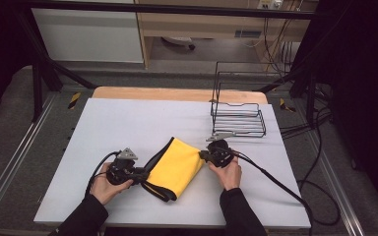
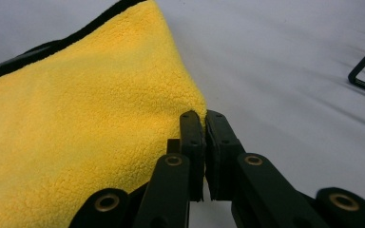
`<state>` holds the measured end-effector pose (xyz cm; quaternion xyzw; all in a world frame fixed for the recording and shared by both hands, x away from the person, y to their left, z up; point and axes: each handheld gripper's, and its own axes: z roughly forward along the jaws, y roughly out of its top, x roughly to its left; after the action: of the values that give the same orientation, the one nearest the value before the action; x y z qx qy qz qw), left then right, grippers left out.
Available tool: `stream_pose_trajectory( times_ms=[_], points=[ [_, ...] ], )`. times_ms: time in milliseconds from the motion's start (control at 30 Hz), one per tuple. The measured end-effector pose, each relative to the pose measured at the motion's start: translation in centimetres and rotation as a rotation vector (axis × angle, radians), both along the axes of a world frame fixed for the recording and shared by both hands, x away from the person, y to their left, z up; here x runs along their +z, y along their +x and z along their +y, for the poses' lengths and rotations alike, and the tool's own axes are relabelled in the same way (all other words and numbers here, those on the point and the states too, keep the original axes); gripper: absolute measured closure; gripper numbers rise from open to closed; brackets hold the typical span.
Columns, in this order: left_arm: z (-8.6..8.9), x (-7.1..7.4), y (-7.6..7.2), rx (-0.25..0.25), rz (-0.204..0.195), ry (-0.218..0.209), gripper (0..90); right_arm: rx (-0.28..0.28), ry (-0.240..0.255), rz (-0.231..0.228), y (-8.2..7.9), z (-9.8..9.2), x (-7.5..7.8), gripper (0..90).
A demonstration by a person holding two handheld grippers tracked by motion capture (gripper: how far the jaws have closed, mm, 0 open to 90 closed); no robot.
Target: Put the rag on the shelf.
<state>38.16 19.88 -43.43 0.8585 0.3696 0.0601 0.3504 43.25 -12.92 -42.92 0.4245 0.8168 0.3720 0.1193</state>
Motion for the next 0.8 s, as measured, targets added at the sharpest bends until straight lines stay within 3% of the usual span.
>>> stream_pose_trajectory(
  times_ms=[67, 133, 167, 267, 400, 467, 600, 700, 767, 800],
  points=[
    [0.0, 0.0, 0.0, 0.010, -0.016, 0.005, 63.4, -0.015, 0.005, -0.007, 0.3, 0.2, -0.4, 81.8],
    [0.1, 0.0, 0.0, 0.026, -0.045, 0.020, 56.9, -0.041, -0.006, -0.057, -0.2, 0.0, -0.2, 70.1],
    [0.3, 0.0, 0.1, 0.029, -0.048, 0.017, 55.4, -0.058, 0.018, -0.060, -0.5, -0.3, 0.0, 65.3],
    [0.4, -0.1, 0.2, 0.040, -0.037, 0.015, 53.3, -0.131, 0.078, -0.036, -1.2, -1.0, 0.4, 55.8],
    [0.0, -0.4, 0.1, 0.024, -0.030, 0.016, 56.3, -0.166, 0.067, -0.016, -1.5, -0.7, -0.1, 49.5],
    [-0.1, -0.4, 0.0, 0.026, -0.029, 0.016, 59.7, -0.188, 0.058, 0.021, -1.6, -0.1, -1.1, 53.6],
    [-0.1, -0.6, -0.1, 0.031, -0.017, -0.001, 63.6, -0.180, 0.058, 0.037, -1.8, 0.3, -1.8, 62.0],
    [-0.1, -0.5, -0.2, 0.035, -0.003, -0.003, 71.8, -0.204, 0.083, 0.059, -2.1, 0.7, -2.1, 69.9],
    [-0.3, -0.4, -0.4, 0.041, -0.015, -0.001, 76.9, -0.212, 0.111, 0.078, -2.0, 0.7, -2.0, 82.5],
    [-0.3, -0.4, -0.6, 0.049, -0.017, -0.004, 78.7, -0.214, 0.119, 0.091, -1.8, 0.6, -1.9, 83.8]
  ],
)
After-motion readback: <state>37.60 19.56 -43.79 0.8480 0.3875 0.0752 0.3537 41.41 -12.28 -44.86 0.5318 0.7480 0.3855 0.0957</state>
